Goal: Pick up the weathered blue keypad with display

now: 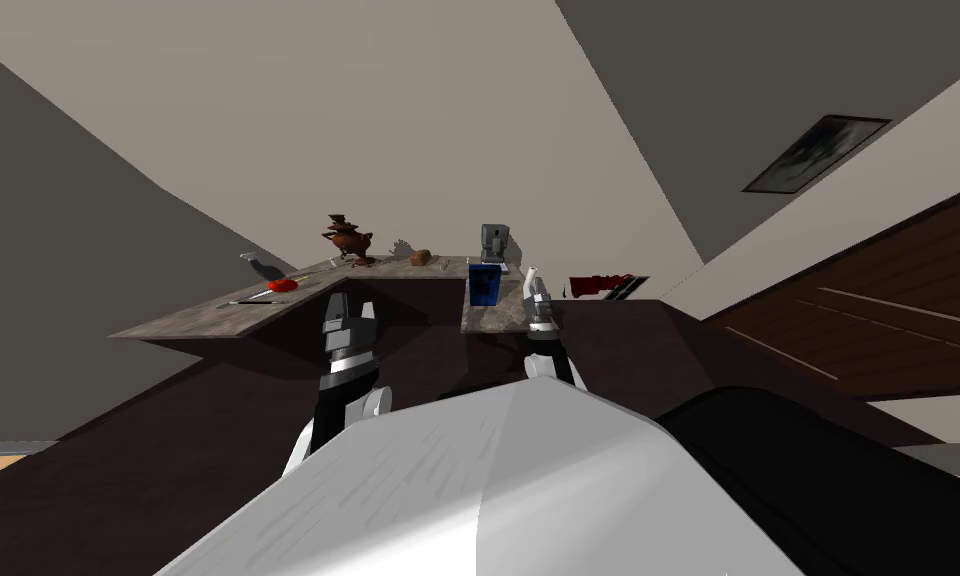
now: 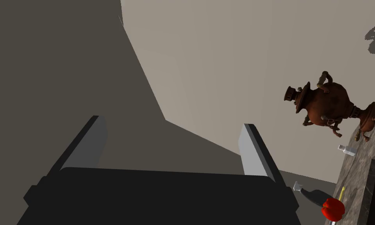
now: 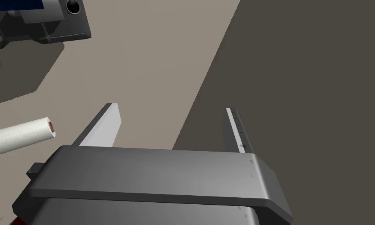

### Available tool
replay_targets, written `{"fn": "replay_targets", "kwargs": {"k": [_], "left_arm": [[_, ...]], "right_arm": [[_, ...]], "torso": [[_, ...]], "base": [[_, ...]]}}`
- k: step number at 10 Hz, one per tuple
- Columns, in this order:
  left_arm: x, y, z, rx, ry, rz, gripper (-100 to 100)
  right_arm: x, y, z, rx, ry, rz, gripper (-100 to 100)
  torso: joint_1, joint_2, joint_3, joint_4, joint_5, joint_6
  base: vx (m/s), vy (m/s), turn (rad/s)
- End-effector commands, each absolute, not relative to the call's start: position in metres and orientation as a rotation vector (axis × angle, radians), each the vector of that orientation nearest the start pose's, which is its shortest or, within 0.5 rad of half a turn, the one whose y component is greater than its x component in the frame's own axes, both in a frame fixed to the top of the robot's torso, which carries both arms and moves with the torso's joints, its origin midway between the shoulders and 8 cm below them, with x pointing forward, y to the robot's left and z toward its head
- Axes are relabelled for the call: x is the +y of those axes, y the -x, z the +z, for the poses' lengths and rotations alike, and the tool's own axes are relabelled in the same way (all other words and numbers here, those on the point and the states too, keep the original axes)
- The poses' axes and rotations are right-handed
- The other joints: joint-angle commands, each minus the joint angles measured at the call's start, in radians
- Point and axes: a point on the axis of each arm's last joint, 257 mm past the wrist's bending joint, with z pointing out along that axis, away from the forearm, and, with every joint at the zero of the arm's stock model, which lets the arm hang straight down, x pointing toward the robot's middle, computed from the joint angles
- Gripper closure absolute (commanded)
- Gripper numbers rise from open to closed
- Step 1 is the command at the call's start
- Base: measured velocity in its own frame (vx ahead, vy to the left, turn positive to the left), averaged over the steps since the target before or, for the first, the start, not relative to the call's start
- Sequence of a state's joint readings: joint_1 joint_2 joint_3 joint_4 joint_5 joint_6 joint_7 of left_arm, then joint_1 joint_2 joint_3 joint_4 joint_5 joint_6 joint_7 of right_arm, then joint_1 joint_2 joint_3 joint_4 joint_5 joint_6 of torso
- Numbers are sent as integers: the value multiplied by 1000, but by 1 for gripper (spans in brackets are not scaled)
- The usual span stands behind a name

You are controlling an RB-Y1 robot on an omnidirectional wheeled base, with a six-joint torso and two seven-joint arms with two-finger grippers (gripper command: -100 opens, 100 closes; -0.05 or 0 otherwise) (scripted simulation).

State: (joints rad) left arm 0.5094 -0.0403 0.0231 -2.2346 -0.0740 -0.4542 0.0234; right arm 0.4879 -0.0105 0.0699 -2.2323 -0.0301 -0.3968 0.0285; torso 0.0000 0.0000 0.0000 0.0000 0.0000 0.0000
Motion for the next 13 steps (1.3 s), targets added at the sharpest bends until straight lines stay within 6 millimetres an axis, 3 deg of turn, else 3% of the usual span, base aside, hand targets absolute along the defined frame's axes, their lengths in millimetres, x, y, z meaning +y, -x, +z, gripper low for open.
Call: {"fn": "replay_targets", "kwargs": {"k": [1,5,12,13], "left_arm": [[288,-358,-8,682,729,-1226,0],[288,-358,-8,681,730,-1226,0],[288,-358,-8,681,730,-1226,0],[288,-358,-8,681,730,-1226,0]], "right_arm": [[-262,-374,-23,775,-743,1290,-100],[-279,-377,-45,886,-684,1132,-100],[-336,-374,-86,1048,-593,757,-100],[-336,-374,-86,1050,-588,749,-100]], "torso": [[0,0,0,0,0,0],[3,-1,0,0,1,0],[5,-1,-1,0,1,0],[6,-1,-1,0,1,0]], "base": [[4,31,79],[11,59,100],[27,88,131],[21,69,59]]}}
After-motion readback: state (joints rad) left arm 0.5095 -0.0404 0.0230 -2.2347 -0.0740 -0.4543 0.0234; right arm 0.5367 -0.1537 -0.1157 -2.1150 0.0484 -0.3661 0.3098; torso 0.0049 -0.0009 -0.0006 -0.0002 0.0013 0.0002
